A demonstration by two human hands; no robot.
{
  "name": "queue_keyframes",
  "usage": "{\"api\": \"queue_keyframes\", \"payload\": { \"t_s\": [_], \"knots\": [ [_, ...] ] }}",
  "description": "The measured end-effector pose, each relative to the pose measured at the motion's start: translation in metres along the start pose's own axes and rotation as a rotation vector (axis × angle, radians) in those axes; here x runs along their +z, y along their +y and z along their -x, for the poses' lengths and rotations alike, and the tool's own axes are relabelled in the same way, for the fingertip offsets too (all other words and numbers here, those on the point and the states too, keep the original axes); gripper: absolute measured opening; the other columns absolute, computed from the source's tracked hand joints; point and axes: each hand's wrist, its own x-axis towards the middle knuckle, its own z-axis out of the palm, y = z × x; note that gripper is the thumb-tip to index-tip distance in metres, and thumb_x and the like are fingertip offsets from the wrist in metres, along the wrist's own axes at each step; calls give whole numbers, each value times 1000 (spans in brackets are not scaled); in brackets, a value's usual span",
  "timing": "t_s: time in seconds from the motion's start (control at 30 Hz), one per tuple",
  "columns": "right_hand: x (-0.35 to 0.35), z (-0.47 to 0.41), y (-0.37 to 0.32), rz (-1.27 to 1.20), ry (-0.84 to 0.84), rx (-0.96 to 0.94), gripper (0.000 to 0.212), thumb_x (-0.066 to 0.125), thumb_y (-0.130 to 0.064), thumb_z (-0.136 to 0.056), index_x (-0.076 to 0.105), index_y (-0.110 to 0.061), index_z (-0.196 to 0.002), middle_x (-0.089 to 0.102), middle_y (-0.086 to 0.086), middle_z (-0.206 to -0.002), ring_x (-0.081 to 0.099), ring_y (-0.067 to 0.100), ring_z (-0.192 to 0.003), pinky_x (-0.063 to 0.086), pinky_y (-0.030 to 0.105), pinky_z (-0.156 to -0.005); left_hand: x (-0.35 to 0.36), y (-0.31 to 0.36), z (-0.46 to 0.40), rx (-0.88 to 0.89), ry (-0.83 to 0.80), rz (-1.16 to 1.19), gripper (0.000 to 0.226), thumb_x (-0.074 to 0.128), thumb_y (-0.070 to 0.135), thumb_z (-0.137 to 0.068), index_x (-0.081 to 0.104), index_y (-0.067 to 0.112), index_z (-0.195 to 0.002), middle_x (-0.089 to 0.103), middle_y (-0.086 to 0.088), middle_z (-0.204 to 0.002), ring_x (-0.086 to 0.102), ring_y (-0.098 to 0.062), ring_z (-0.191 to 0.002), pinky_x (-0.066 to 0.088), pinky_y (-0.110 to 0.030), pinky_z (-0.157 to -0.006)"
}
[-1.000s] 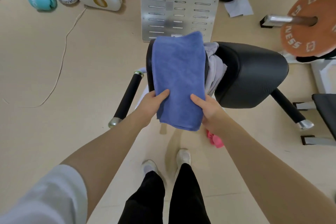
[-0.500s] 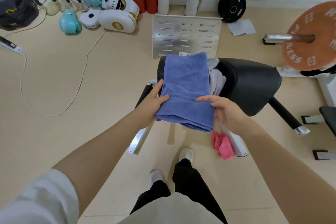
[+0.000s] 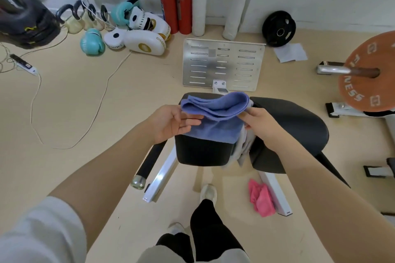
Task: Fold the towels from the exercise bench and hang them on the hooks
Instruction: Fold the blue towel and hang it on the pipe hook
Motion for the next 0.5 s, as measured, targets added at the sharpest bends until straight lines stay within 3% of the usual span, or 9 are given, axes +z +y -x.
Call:
{"api": "queue_keyframes", "payload": {
  "t_s": [0.07, 0.13, 0.2, 0.23, 0.3, 0.37, 0.5],
  "knots": [
    [-1, -16, -2, -164, -37, 105, 38, 46, -32, -96, 55, -8, -123, 62, 5, -108, 58, 17, -92, 48, 22, -71, 4, 5, -11, -6, 56, -94, 31, 30, -6, -86, 58, 7, -89, 70, 0, -68, 60, -9, -53, 45, -17, -49],
    [2, -31, 0, -150, -17, 188, 41, 45, -34, -97, 53, -4, -124, 62, 16, -110, 57, 22, -91, 47, 23, -67, 7, 6, -21, -21, 155, -270, 16, 41, 4, -91, 54, 11, -84, 60, 1, -57, 45, -9, -45, 36, -17, -45],
    [7, -42, 4, -77, 19, 251, 40, 42, -33, -98, 54, -3, -121, 60, 23, -96, 53, 21, -77, 41, 25, -62, 7, 5, -29, -37, 265, -468, 18, 45, 14, -93, 47, 15, -74, 44, 0, -54, 32, -12, -47, 27, -19, -46],
    [9, -46, 7, -49, 16, 269, 39, 42, -32, -98, 55, -3, -120, 57, 18, -85, 49, 19, -69, 39, 25, -59, 7, 4, -32, -42, 309, -544, 22, 47, 16, -92, 45, 16, -70, 39, -1, -55, 30, -13, -49, 26, -20, -47],
    [11, -55, 12, 37, -12, 267, 35, 42, -29, -97, 54, -5, -118, 52, 4, -75, 46, 14, -60, 35, 24, -54, 9, 1, -36, -24, 396, -625, 22, 52, 20, -91, 52, 14, -70, 46, -2, -63, 41, -14, -56, 36, -22, -54],
    [11, -61, 14, 133, -16, 250, 30, 43, -27, -96, 55, -7, -115, 53, 3, -78, 47, 14, -61, 34, 24, -53, 10, -3, -38, 45, 471, -693, 18, 55, 25, -90, 61, 10, -81, 59, -4, -83, 56, -19, -77, 47, -31, -74],
    [12, -63, 13, 125, 9, 260, 14, 46, -21, -87, 56, -10, -89, 50, 7, -77, 46, 19, -66, 38, 32, -61, 15, -9, -30, 256, 335, -645, 26, 48, 34, -94, 64, 14, -99, 66, -3, -104, 61, -18, -97, 47, -30, -88]
  ]
}}
